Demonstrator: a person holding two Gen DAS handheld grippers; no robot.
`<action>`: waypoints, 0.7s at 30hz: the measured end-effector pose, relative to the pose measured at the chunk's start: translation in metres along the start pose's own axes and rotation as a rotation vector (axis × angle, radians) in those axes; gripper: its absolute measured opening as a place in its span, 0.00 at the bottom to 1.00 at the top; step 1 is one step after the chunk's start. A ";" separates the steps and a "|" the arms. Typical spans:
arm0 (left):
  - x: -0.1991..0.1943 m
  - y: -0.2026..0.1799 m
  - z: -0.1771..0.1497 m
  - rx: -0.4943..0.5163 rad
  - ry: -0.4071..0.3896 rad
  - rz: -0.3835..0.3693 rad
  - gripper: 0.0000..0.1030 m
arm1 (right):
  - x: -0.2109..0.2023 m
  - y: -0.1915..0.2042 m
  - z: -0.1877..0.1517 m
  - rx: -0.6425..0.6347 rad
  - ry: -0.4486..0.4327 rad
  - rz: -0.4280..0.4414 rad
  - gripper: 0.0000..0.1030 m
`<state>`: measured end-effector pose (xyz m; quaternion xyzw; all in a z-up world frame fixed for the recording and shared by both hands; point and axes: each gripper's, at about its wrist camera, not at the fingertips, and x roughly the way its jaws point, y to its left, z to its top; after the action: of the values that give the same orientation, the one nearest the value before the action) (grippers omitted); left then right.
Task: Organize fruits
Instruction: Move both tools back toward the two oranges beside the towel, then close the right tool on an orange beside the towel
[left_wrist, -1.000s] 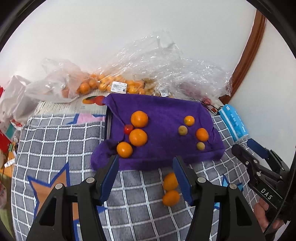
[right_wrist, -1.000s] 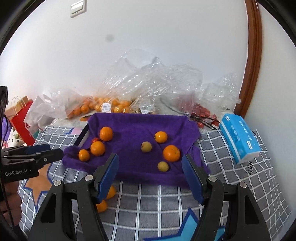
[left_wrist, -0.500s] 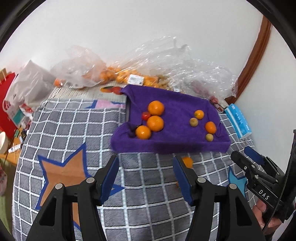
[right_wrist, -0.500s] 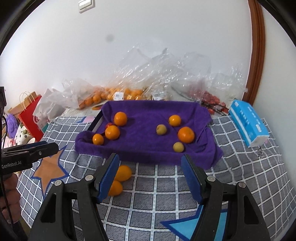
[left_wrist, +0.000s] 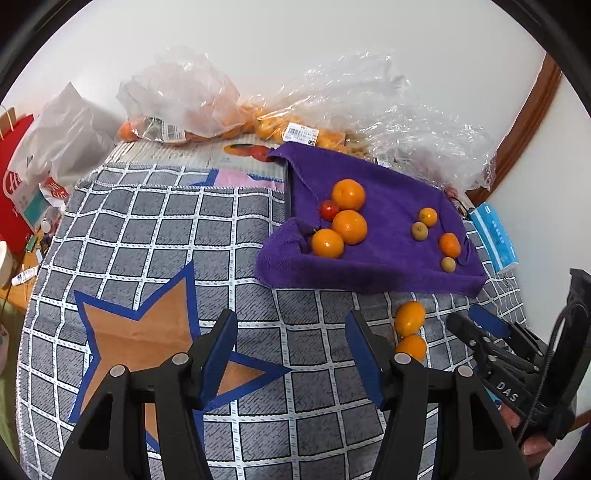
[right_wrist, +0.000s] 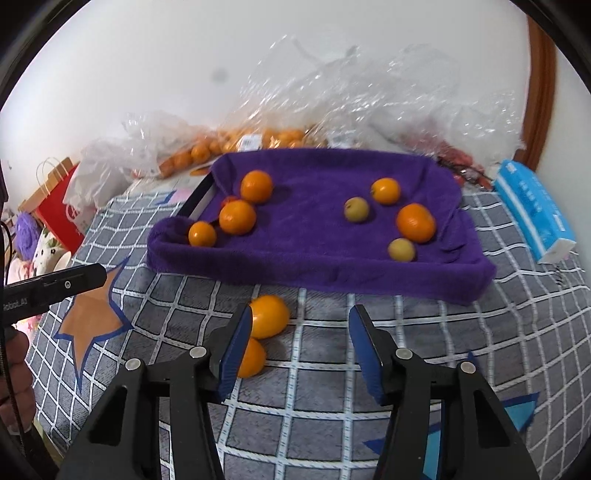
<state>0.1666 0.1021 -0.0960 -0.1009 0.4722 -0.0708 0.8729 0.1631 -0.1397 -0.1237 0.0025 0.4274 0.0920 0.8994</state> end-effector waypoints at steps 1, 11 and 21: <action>0.002 0.001 0.000 -0.002 0.004 -0.002 0.56 | 0.004 0.002 0.000 0.002 0.008 0.007 0.53; 0.015 0.014 0.004 -0.005 0.016 -0.017 0.56 | 0.043 0.014 0.000 0.010 0.097 0.017 0.51; 0.025 0.021 0.007 0.019 0.019 -0.054 0.56 | 0.059 0.026 0.002 0.025 0.118 0.013 0.38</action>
<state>0.1869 0.1179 -0.1173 -0.1045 0.4770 -0.0996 0.8670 0.1968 -0.1043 -0.1656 0.0111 0.4807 0.0923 0.8719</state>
